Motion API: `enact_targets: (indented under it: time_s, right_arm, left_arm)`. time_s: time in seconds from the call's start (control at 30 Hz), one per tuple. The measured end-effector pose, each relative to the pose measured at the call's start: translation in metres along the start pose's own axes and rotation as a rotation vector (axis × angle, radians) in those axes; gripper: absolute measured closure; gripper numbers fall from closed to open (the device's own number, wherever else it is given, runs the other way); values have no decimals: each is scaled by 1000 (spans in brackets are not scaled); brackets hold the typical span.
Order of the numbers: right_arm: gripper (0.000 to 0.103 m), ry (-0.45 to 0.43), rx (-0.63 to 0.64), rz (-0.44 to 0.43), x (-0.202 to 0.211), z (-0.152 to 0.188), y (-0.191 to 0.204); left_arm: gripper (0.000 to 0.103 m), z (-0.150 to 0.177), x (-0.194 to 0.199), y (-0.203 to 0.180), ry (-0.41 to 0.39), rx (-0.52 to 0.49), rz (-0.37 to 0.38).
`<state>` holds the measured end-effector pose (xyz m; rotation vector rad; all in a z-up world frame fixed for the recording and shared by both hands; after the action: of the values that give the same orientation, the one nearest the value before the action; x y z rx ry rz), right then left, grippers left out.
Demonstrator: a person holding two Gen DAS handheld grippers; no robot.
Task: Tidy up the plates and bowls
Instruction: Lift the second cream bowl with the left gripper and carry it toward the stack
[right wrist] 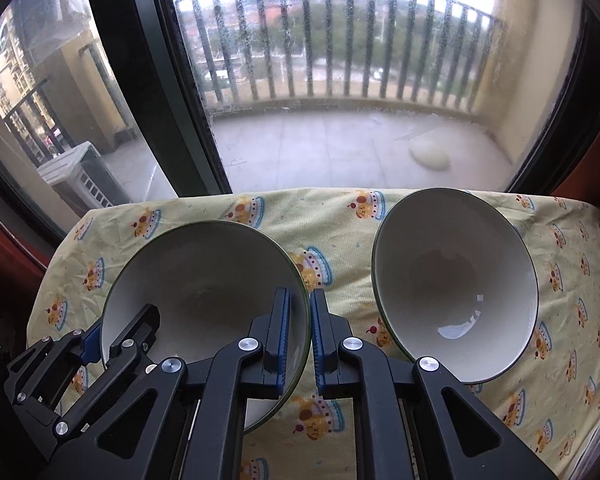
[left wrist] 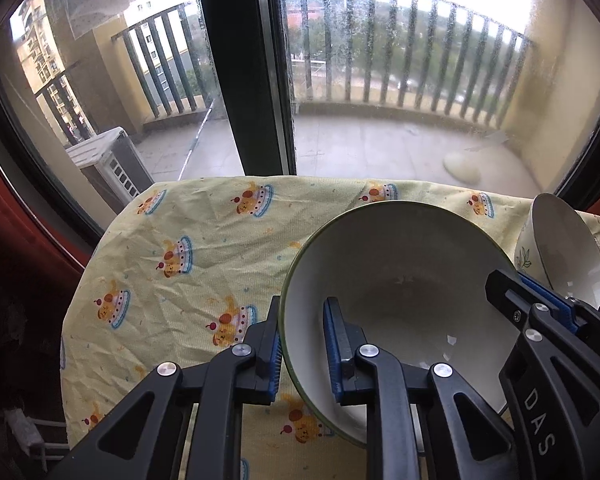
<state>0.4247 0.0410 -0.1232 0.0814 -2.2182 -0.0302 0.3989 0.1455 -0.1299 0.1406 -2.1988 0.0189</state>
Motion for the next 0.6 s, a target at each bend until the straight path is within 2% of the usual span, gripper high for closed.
enact_targets:
  time_s: [0.6]
  right_arm:
    - [89, 51, -36, 24, 70, 72, -34]
  left_arm:
    - [87, 66, 58, -25, 41, -29, 51]
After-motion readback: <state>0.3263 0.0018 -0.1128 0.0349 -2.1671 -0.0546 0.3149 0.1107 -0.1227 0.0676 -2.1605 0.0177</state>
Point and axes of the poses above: each gripper's, at about its wrist camera, not at the fingertips, and x roughly against the way its jaws point, y to its left, z to its underside, the point moved 8 cm from there along -x, roughly the way its jaws point, and after that the axes turned 4 degrees about -y, right-handed, at the moved point
